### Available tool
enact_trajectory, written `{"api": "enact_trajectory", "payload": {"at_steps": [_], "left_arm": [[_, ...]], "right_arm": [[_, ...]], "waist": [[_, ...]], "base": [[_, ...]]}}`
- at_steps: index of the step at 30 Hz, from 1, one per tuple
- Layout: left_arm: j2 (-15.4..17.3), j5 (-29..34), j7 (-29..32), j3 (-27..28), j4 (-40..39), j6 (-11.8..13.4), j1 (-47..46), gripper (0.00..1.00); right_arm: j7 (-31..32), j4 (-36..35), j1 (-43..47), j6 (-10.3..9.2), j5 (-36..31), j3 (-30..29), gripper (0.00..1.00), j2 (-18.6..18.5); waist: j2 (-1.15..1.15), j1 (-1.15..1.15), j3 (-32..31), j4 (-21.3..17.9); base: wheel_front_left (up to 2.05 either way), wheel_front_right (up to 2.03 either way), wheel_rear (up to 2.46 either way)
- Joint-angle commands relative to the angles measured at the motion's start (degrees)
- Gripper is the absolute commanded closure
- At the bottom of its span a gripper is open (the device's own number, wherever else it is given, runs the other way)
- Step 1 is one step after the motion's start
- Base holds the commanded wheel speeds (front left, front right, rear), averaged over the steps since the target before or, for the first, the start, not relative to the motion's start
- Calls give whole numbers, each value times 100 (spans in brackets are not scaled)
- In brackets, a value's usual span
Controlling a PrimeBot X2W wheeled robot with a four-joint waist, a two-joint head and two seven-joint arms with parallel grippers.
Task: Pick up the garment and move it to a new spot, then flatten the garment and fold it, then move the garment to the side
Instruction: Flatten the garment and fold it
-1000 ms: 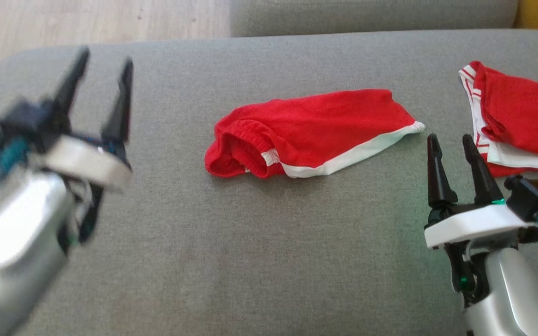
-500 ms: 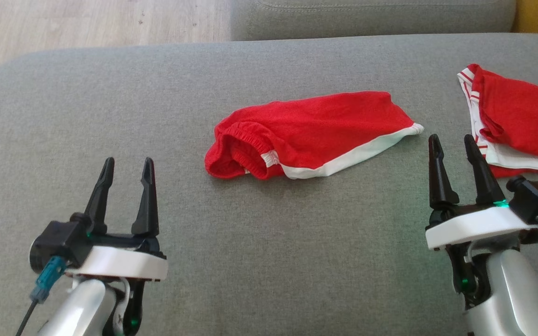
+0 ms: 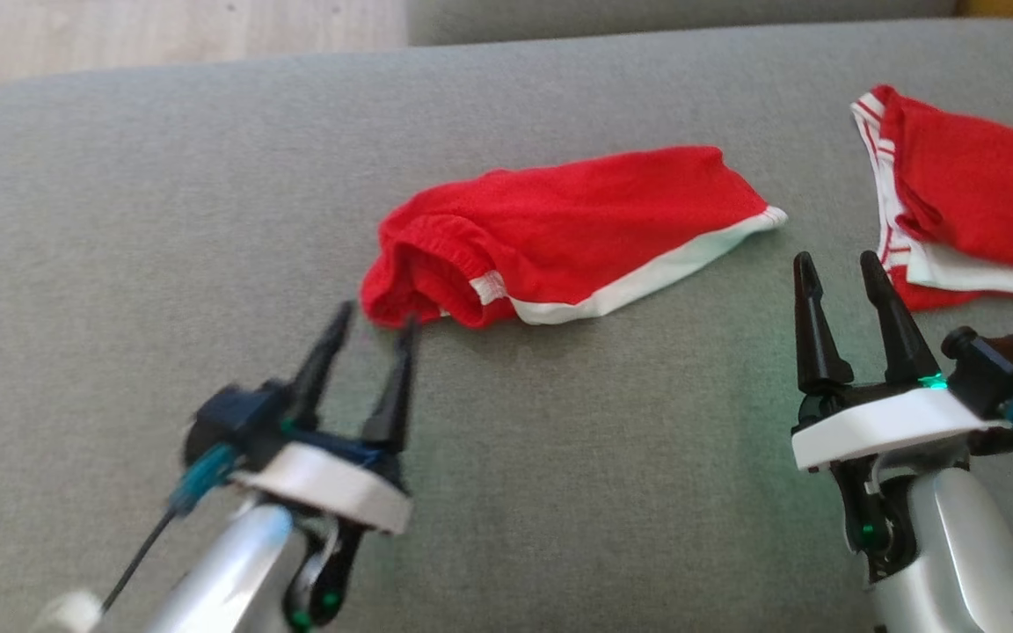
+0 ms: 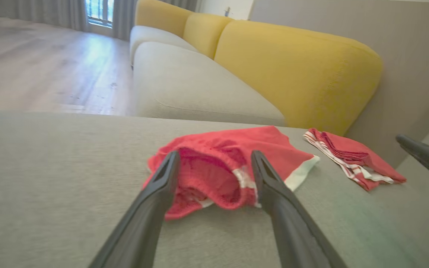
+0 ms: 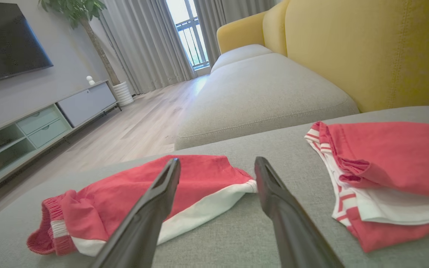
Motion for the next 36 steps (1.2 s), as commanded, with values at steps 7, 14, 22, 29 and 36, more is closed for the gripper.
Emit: {"api": "enact_trajectory", "payload": {"at_steps": [7,14,22,29,36], "left_arm": [[-331,-88,545,-214,477,-317,-951,0],[-409,-62,846,-317,1035,-256,-1228,0],[-408,-103,804,-244,1325,-232,-1408,0],[-376,-105,796,-269,1411,-289,-1487,74],[-330,-118,689,-264,1371,-306,-1463,100]], "right_arm": [[-48,-155,-215,39,16,149,0,6],[-137,-92,-277,39,56,160,0,6],[-223,-16,-321,39,90,204,0,6],[-277,41,-315,39,105,196,0,6],[-281,142,-302,39,73,133,0,6]], "waist": [[0,0,314,-337],[0,0,437,-538],[0,0,528,-698],[0,0,548,-750],[0,0,488,-638]], "base": [[0,0,0],[0,0,0],[0,0,0],[0,0,0],[0,0,0]]}}
